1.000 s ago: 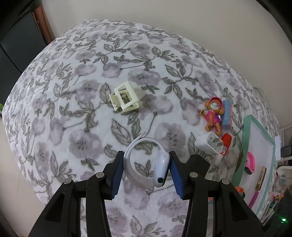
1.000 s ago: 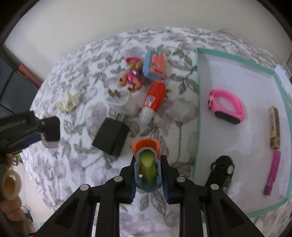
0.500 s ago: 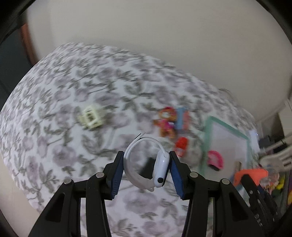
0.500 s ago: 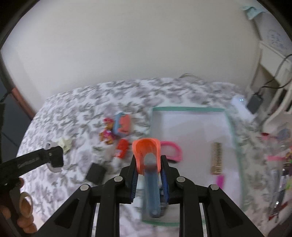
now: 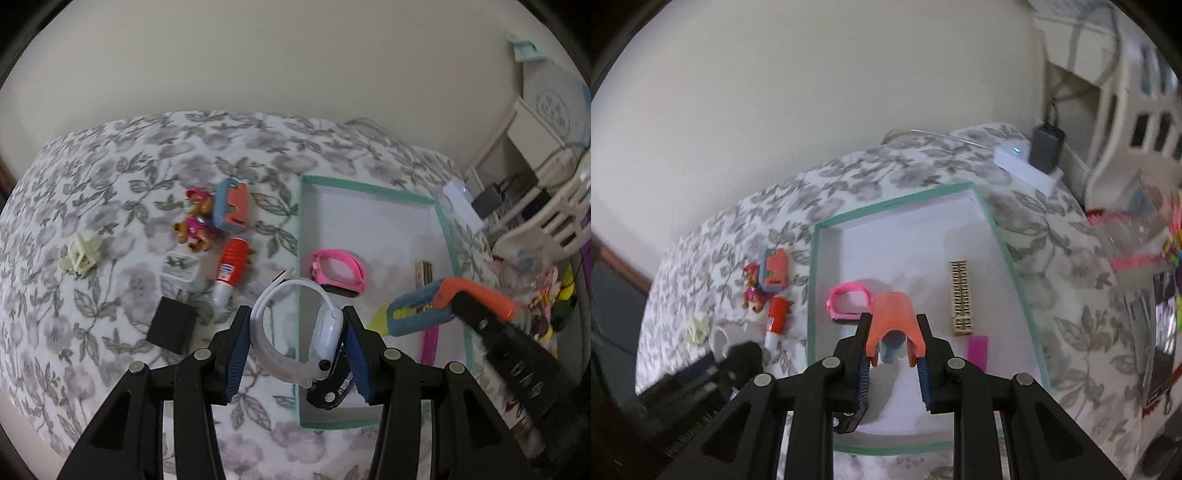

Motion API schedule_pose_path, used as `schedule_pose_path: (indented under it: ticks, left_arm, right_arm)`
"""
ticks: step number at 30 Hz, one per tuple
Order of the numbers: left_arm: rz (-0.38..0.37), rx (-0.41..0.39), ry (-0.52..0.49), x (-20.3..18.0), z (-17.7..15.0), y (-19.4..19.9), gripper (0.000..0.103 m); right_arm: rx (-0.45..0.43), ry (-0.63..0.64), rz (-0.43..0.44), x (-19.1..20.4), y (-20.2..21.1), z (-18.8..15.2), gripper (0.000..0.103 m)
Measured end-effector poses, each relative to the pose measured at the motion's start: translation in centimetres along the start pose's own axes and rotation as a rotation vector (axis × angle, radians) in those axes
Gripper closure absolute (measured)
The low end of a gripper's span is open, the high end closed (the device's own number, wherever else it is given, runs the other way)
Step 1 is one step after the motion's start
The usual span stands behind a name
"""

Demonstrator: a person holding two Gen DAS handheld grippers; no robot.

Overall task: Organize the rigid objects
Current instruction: 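Lower the tape cutter and white watch into the tray and open both tools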

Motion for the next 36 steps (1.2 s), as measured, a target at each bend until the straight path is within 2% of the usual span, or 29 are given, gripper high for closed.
schedule_pose_path:
  ticks: [4,9,18,25,29,33,36]
  left_arm:
    - [0.026,0.025,-0.039,-1.1,-0.6,-1.9,0.053]
    - [0.038,0.067,-0.053,-1.9,-1.4,-4.2,0.053]
    - [0.074,0.070,-0.105,-3.1,-1.4,-6.5,0.053]
    - [0.108,0.085,-0.128,-3.5,-1.2,-8.3,0.053]
    - [0.128,0.084,-0.152,-4.0,-1.3,-8.6,0.053]
    - [0.128,0.083,-0.165,-4.2,-1.3,-8.7,0.053]
    - [0.125,0.084,-0.171,-4.2,-1.4,-8.8,0.053]
  right_arm:
    - [0.013,-0.081,0.039,-2.1,-0.5,0.1,0.078]
    - [-0.009,-0.119,0.047,-3.0,-1.3,0.2,0.077]
    - [0.010,-0.170,0.091,-3.9,-4.3,-0.2,0.077]
    - [0.046,-0.214,0.076,-5.4,-5.7,-0.5,0.073]
    - [0.087,-0.220,0.039,-6.0,-6.7,-1.0,0.072]
    - [0.104,-0.252,0.062,-6.6,-7.1,-1.2,0.072]
    - [0.110,-0.239,0.038,-6.5,-7.2,-1.4,0.071]
Point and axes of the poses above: each gripper's, at about its wrist camera, not at the fingertips, and y roughly against the way its jaws point, x to its left, z to its top, the point moved 3 cm from there along -y, roughly the way its jaws point, and after that the axes turned 6 degrees about -z, right-handed, at the moved point
